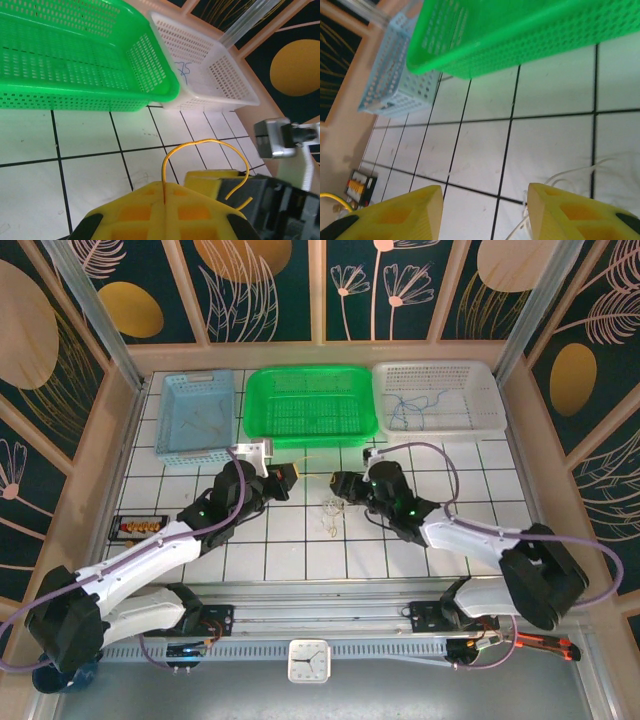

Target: Untangle the cables

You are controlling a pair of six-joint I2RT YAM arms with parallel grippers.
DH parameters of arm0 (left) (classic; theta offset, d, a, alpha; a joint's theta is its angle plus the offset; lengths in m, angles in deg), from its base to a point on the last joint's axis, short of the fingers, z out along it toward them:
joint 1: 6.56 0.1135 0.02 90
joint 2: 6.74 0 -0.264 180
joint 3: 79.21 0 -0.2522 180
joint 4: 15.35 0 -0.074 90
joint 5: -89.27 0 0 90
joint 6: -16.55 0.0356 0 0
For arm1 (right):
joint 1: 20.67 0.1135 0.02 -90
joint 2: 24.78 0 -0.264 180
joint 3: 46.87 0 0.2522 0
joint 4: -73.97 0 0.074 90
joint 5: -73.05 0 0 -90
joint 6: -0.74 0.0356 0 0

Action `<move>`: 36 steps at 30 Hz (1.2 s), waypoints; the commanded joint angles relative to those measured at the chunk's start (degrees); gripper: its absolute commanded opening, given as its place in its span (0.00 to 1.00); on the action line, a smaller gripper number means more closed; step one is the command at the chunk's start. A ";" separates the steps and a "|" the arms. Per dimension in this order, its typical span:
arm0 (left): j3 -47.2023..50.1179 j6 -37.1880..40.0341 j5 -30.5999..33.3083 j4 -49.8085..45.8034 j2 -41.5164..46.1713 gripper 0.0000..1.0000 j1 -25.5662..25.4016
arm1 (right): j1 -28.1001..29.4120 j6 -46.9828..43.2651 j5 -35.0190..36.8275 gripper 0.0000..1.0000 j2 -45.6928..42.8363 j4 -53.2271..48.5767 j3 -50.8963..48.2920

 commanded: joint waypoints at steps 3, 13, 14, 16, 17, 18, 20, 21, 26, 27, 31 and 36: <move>0.58 1.43 0.70 3.02 0.43 0.00 -0.21 | -2.81 -1.92 3.28 0.50 -7.80 -6.67 0.76; 0.58 1.81 -0.24 3.91 -0.43 0.00 -0.17 | -2.96 -8.36 -7.56 0.64 -11.82 -5.74 4.33; 0.58 1.87 -0.20 4.01 -0.48 0.00 -0.24 | -2.86 -8.69 -8.38 0.64 -11.45 -5.36 4.77; 0.58 1.89 -0.39 4.02 -0.61 0.00 -0.25 | -2.66 -9.24 -9.19 0.65 -10.21 -5.22 5.98; 0.58 1.84 -0.63 4.07 -0.69 0.00 -0.23 | -2.48 -9.49 -9.51 0.65 -9.45 -5.17 6.59; 0.58 1.89 -0.75 4.08 -0.67 0.00 -0.21 | -2.26 -9.64 -9.78 0.65 -8.64 -5.09 7.13; 0.65 1.80 -0.79 4.10 -0.72 0.00 -0.18 | -2.10 -9.94 -10.35 0.64 -6.68 -4.88 8.32; 0.73 1.75 -0.83 4.20 -0.68 0.00 -0.22 | -2.12 -10.11 -10.45 0.64 -5.89 -4.69 8.73; 0.72 1.79 -1.01 4.28 -0.54 0.00 -0.21 | -2.05 -10.86 -10.92 0.62 -2.01 -4.02 10.49; 0.76 1.80 -1.05 4.29 -0.54 0.00 -0.20 | -2.18 -11.08 -11.19 0.61 -1.26 -4.01 10.83; 0.97 1.71 -1.14 4.53 -0.37 0.00 -0.18 | -2.60 -11.25 -11.81 0.46 0.33 -3.37 10.76; 1.62 1.62 -1.59 5.05 -0.45 0.00 -0.21 | -4.31 -10.44 -11.99 0.13 -0.55 -2.31 9.10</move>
